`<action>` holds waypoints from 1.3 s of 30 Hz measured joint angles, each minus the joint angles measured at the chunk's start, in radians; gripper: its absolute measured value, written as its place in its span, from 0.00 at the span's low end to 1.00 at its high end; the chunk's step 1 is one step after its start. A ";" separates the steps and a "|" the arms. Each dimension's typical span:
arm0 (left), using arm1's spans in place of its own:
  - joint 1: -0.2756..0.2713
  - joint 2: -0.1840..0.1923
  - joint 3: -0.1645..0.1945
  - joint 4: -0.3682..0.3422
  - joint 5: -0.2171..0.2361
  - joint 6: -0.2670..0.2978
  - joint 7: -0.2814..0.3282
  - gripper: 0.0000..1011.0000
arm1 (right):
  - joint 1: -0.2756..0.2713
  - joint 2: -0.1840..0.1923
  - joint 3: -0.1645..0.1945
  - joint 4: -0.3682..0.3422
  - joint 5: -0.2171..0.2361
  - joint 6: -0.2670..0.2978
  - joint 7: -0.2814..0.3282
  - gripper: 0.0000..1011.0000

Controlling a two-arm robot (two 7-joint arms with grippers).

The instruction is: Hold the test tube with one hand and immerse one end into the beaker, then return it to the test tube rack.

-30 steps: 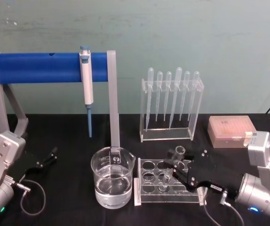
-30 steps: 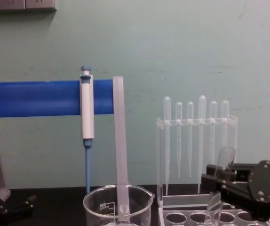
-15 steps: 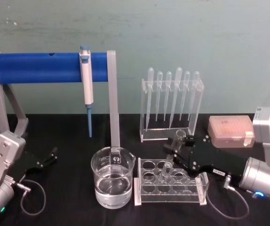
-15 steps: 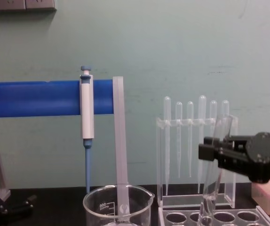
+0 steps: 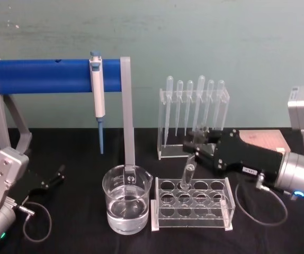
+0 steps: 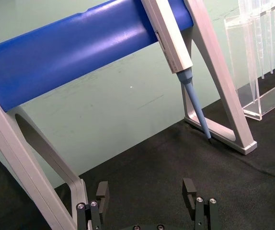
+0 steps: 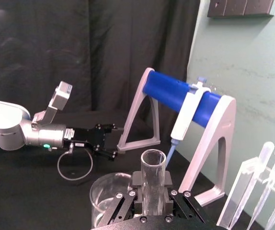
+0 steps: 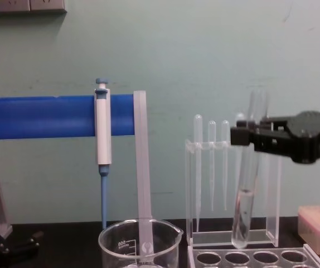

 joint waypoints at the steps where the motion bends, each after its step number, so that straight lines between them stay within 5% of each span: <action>1: 0.000 0.000 0.000 0.000 0.000 0.000 0.000 0.99 | 0.014 0.001 -0.005 -0.003 0.002 0.010 0.000 0.22; 10: 0.000 0.000 0.000 0.000 0.000 0.000 0.000 0.99 | 0.103 -0.023 -0.047 0.008 0.009 0.054 0.001 0.22; 23: 0.000 0.000 0.000 0.000 0.000 0.000 0.000 0.99 | 0.237 -0.137 -0.155 0.085 0.012 0.071 0.029 0.22; 39: 0.000 0.000 0.000 0.000 0.000 0.000 0.000 0.99 | 0.276 -0.224 -0.246 0.275 -0.017 -0.023 0.070 0.22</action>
